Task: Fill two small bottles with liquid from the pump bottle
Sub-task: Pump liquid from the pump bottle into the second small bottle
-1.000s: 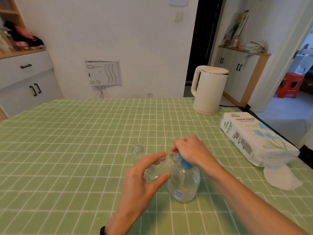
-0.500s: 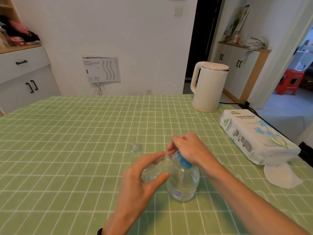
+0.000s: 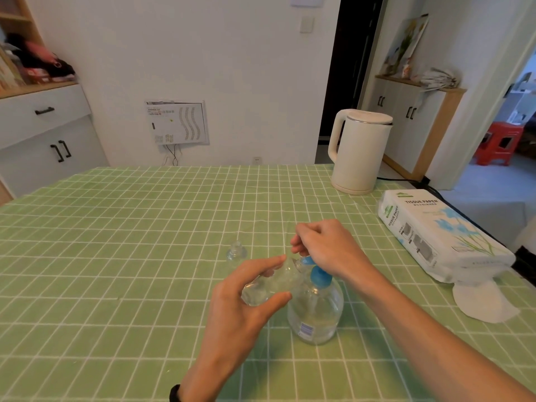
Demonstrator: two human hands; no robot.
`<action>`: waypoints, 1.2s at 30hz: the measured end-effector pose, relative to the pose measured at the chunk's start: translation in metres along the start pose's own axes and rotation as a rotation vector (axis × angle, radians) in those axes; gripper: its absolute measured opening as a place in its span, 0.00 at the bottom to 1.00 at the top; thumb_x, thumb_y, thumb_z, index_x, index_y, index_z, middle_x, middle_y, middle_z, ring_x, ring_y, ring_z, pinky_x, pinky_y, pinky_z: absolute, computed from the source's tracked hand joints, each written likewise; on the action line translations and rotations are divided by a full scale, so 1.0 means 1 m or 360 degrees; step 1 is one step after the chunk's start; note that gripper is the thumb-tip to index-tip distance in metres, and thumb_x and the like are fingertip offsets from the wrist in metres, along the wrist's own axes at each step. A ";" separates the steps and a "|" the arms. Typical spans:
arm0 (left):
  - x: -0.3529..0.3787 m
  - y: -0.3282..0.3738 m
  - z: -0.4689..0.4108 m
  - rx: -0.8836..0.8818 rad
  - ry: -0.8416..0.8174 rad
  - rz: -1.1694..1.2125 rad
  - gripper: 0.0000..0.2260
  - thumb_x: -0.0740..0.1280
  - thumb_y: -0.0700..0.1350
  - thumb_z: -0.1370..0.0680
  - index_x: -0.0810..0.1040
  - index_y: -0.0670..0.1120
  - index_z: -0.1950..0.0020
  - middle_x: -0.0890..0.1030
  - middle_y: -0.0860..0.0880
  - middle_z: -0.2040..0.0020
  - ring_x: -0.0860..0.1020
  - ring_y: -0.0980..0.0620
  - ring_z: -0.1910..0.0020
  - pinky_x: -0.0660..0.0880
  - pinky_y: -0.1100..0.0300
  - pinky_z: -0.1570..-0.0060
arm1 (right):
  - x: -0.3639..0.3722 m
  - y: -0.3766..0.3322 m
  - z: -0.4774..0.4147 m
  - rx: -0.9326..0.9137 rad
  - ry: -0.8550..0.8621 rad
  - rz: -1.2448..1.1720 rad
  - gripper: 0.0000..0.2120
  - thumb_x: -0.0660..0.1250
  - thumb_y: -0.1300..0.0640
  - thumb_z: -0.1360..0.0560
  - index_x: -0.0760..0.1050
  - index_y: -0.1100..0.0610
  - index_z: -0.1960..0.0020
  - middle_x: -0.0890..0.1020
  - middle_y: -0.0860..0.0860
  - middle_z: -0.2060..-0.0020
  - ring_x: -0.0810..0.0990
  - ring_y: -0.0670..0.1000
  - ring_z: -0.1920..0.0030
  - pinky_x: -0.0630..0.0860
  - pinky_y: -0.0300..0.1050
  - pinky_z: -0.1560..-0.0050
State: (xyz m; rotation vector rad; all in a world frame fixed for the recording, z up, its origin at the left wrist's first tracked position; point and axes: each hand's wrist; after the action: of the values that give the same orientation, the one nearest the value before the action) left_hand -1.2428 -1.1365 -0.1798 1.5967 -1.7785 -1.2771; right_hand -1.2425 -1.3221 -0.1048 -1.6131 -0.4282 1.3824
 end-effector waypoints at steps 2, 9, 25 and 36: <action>0.001 -0.001 -0.001 0.0000 -0.0005 0.0020 0.22 0.79 0.52 0.31 0.83 0.60 0.38 0.85 0.58 0.44 0.83 0.51 0.43 0.73 0.71 0.44 | 0.001 0.002 -0.001 0.0016 0.0014 -0.0006 0.16 0.65 0.52 0.17 0.88 0.53 0.57 0.90 0.46 0.60 0.89 0.49 0.51 0.83 0.57 0.36; 0.004 -0.006 0.002 -0.0011 -0.0012 0.0006 0.23 0.82 0.44 0.30 0.84 0.59 0.38 0.86 0.57 0.45 0.83 0.53 0.44 0.73 0.71 0.46 | 0.006 0.009 0.001 0.0037 0.0014 0.0030 0.16 0.65 0.55 0.18 0.88 0.53 0.58 0.90 0.47 0.60 0.89 0.50 0.52 0.83 0.58 0.37; 0.003 -0.004 0.001 0.0001 -0.0009 0.0003 0.22 0.81 0.47 0.30 0.84 0.58 0.37 0.85 0.58 0.46 0.83 0.54 0.44 0.73 0.72 0.46 | 0.004 0.010 -0.004 -0.0058 0.0002 -0.0117 0.15 0.65 0.56 0.17 0.89 0.53 0.56 0.90 0.47 0.61 0.89 0.47 0.52 0.85 0.54 0.37; 0.001 0.001 0.001 -0.0024 0.0008 0.0006 0.22 0.80 0.51 0.30 0.83 0.59 0.37 0.85 0.58 0.44 0.83 0.54 0.44 0.74 0.70 0.45 | 0.001 0.007 0.000 -0.0134 0.0078 -0.0434 0.19 0.62 0.52 0.15 0.88 0.55 0.56 0.91 0.47 0.61 0.90 0.44 0.56 0.83 0.44 0.46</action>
State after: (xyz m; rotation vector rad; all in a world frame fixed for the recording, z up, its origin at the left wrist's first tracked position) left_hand -1.2446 -1.1370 -0.1798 1.5860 -1.7642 -1.2805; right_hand -1.2441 -1.3251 -0.1106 -1.5859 -0.6590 1.1305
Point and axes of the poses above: each hand's wrist, its own z-axis away from the middle knuckle, its own x-axis out of the palm, y = z × x
